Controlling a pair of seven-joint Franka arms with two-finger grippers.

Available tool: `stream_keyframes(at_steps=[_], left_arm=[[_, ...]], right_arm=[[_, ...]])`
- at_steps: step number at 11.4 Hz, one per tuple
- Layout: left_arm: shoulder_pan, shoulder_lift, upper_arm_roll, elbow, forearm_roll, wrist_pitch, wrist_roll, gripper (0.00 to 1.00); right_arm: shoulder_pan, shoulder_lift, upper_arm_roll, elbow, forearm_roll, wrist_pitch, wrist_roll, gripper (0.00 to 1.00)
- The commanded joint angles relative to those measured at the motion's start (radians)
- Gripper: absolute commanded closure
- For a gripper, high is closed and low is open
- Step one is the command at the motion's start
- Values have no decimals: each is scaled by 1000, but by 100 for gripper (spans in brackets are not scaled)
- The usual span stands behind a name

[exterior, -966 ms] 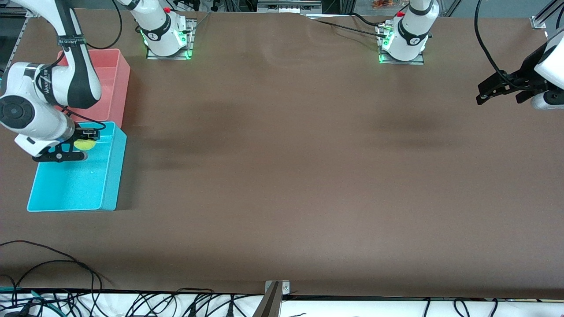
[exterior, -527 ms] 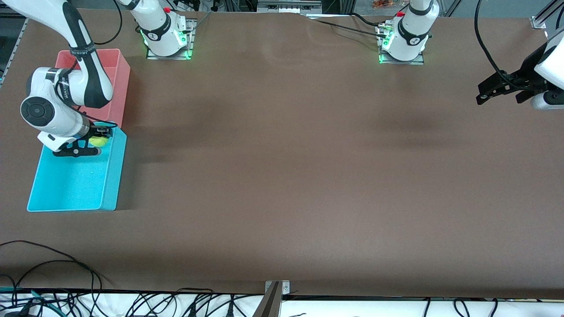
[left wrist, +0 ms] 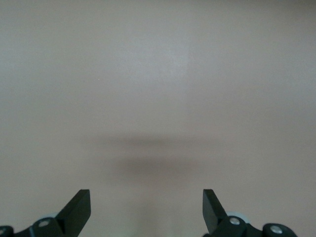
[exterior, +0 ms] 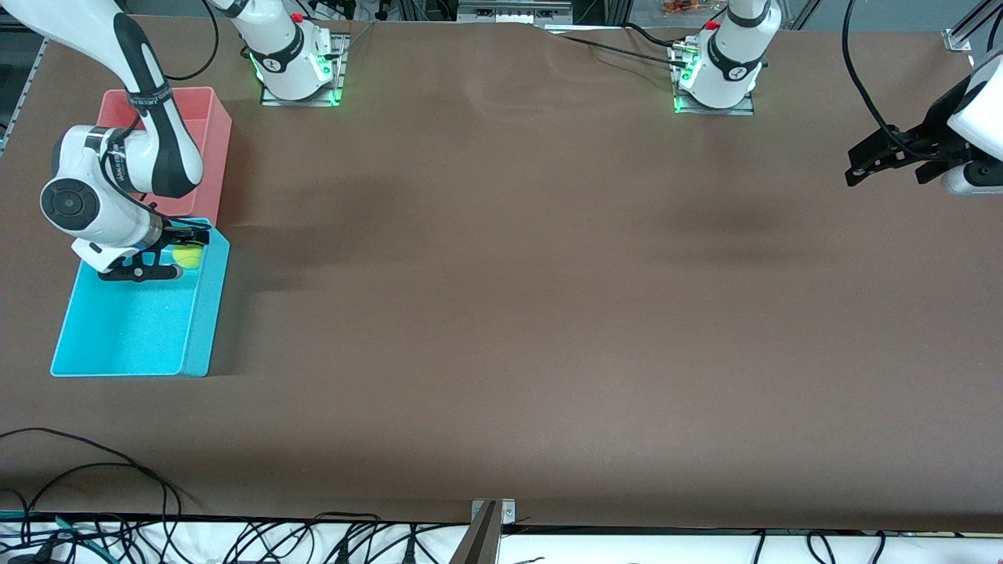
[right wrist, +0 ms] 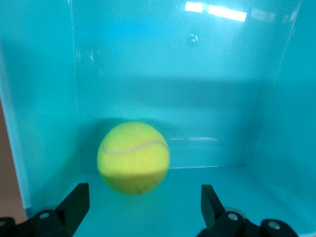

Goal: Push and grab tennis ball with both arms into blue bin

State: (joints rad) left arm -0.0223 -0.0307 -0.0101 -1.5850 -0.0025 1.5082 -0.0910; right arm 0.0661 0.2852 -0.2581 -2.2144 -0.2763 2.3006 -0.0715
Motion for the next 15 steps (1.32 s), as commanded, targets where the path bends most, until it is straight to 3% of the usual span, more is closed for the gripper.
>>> stream_keyframes(at_steps=[1,2,5,8,10,15], left_arm=[[2,12,2,31,-13,-23,7,0],[4,12,2,31,-13,-23,7,0],[2,12,2,31,-13,-23,5,0],[5,12,2,31,-13,-23,7,0],[4,14,2,31,-10,-23,5,0],[-10,18,-2,34,-10,-22,1,0]], right_arm=[[-8,-3,3,27,25,-10,-63,0],[-9,-4,3,50,25,-45,-91,0],[-3,-6,11,244,28,-322,-125,0],[3,-14,13,411,196,-459,-129,0],[-8,-23,5,583,281,-626,-129,0],[-14,-46,-1,834,331,-939,-129,0]])
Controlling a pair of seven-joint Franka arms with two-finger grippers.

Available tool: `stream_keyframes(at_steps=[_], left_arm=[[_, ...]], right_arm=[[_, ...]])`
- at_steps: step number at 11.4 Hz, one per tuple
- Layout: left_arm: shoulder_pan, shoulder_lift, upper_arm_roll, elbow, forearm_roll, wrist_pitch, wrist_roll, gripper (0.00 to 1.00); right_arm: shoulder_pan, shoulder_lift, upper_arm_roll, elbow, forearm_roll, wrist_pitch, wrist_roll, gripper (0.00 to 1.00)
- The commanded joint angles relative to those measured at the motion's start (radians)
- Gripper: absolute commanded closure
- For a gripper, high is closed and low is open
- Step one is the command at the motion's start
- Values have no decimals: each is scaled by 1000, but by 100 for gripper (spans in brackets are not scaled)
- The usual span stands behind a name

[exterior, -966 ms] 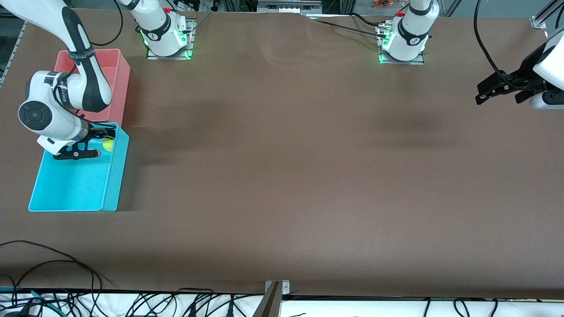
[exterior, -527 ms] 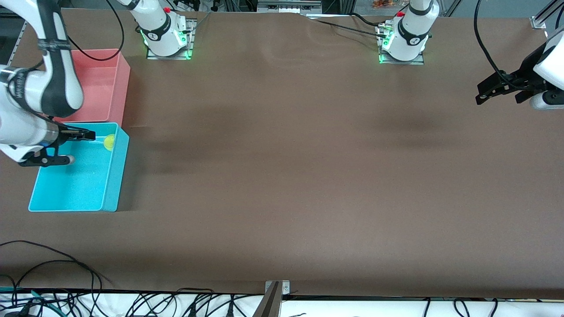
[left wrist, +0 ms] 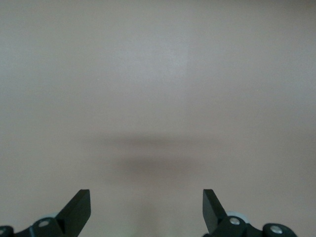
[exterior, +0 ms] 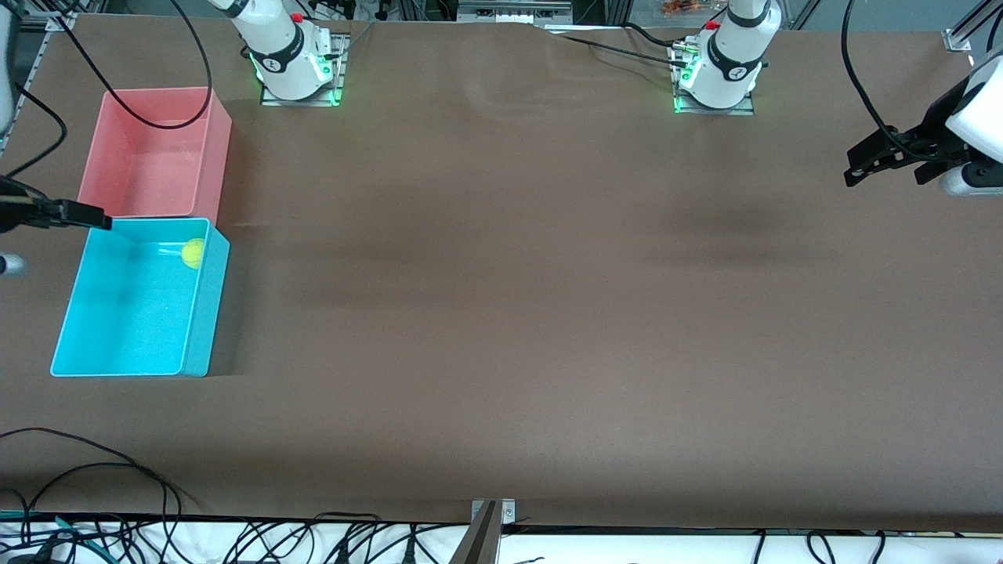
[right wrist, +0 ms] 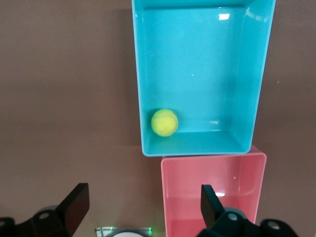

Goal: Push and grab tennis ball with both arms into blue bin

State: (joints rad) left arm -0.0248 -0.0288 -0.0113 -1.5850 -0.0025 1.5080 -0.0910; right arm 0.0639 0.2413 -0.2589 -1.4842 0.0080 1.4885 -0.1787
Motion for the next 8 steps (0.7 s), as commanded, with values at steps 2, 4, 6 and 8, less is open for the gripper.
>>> stream_keyframes(at_steps=[2,4,6,8], left_arm=[[-13,17,-1,36,-11,-20,-1,0],[-15,17,-1,36,-11,-20,-1,0],[-14,17,1,36,-11,-20,-1,0],[-15,24,-1,37,-13,-18,-1,0]], right_arm=[[-12,-75,44,66,55,-125,-2,0],[-60,-193,113,-84,55,-15,86,0],[-84,-249,184,-185,26,79,123,0],[-84,-244,188,-180,17,101,136,0]])
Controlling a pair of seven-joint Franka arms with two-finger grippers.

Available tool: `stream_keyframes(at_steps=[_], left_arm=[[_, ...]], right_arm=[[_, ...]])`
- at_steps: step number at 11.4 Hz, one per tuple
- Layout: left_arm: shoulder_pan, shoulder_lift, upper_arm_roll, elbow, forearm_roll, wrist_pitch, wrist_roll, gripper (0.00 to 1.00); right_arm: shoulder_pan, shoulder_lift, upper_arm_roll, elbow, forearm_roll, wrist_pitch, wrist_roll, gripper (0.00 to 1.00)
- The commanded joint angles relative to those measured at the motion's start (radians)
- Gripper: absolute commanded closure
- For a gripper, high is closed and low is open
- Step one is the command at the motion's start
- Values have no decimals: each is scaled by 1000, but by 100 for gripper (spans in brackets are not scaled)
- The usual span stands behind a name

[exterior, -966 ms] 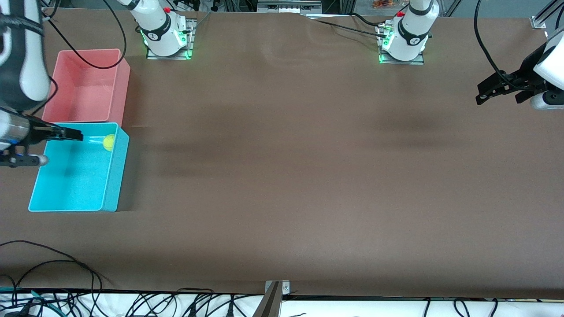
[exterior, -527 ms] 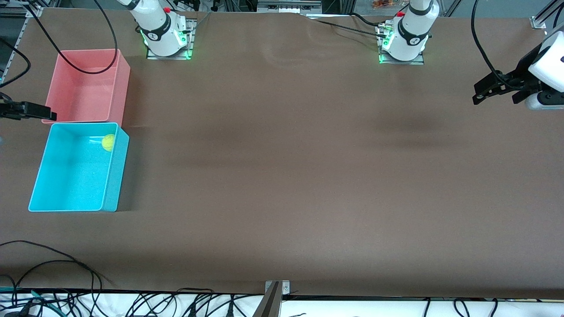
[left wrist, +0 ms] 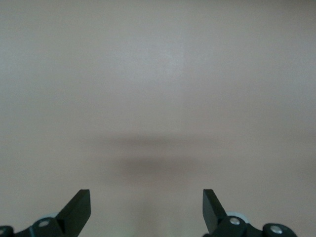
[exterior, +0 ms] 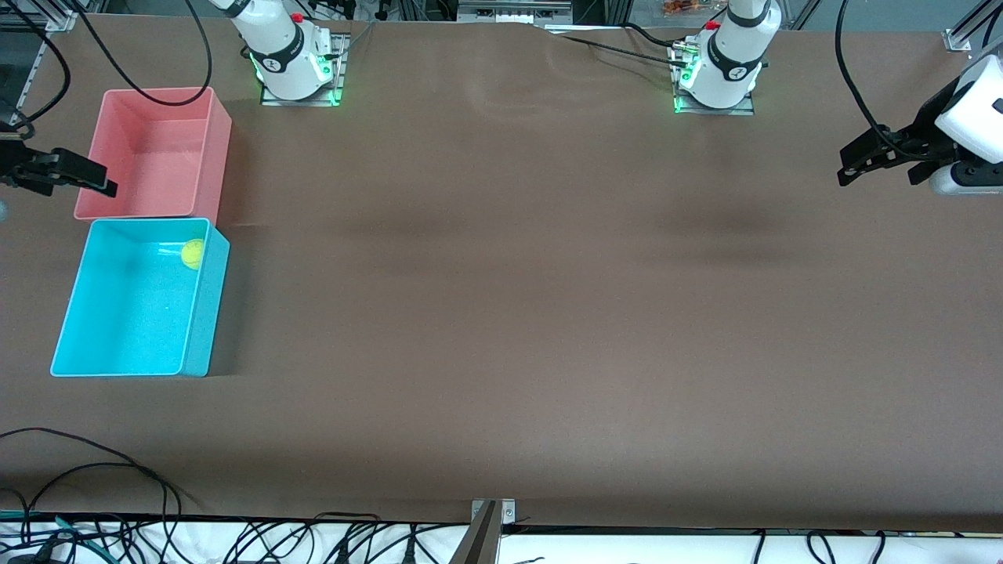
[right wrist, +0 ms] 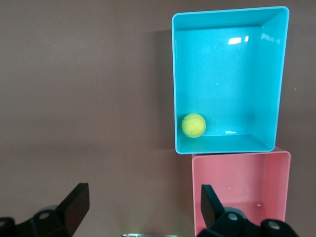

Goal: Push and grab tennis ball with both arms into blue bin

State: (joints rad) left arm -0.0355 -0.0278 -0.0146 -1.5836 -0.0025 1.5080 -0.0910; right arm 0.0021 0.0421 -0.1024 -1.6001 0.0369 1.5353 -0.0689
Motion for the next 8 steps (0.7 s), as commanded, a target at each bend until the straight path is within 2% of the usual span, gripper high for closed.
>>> stream_keyframes(at_steps=[1,8], left_arm=[[-6,32,2,54,-11,-18,-1,0],[6,43,12,67,-11,-18,-4,0]], right_arm=[[-19,-45,30,-63,-11,54,27,0],[-14,-36,32,-54,-17,45,29,0]])
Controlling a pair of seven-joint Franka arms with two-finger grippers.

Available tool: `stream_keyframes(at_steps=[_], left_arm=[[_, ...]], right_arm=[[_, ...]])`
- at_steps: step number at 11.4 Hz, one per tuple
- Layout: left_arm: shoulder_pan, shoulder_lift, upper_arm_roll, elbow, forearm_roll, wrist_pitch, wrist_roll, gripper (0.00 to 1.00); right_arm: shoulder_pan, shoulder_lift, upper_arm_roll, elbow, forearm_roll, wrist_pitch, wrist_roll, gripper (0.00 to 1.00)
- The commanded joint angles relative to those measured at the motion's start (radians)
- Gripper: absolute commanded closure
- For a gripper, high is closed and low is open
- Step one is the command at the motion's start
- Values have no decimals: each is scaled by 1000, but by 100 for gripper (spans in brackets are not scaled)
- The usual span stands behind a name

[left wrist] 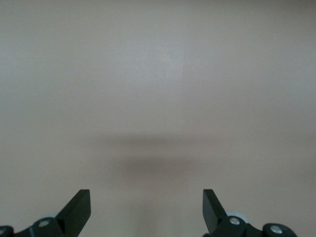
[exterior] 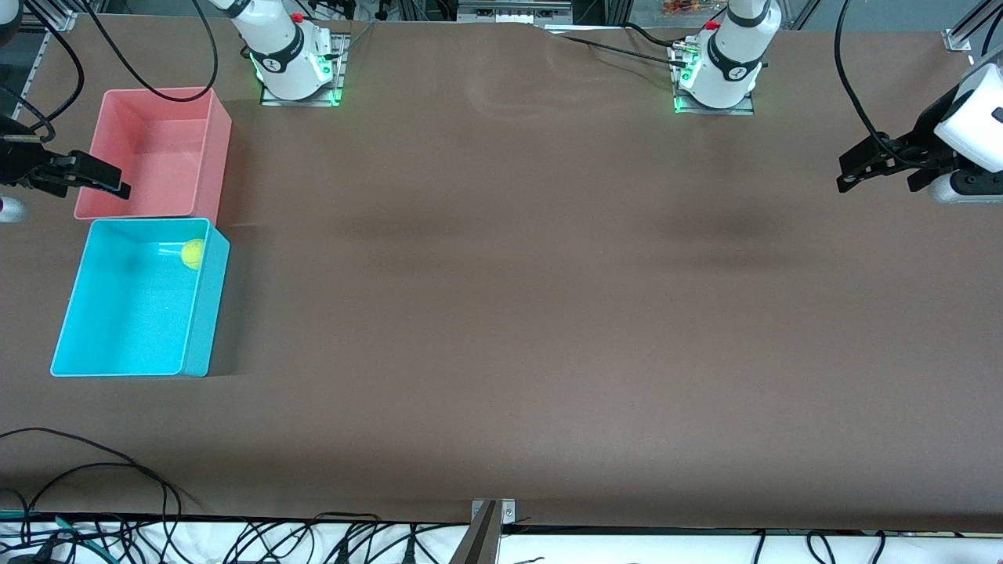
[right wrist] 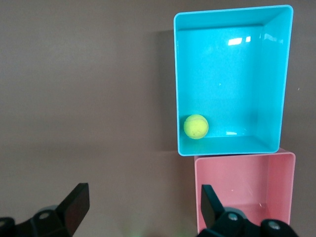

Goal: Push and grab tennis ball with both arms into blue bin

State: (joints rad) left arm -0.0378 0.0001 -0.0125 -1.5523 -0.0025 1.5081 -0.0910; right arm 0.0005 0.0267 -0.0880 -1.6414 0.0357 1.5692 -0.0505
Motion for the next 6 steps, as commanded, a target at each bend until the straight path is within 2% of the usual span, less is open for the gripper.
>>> stream_keyframes(at_steps=[1,6], left_arm=[[9,15,11,35,-11,-19,-4,0],[9,17,11,35,-11,-19,-4,0]], right_arm=[[-13,-22,24,-12,-16,12,11,0],[-13,-22,47,-12,-42,14,63,0]])
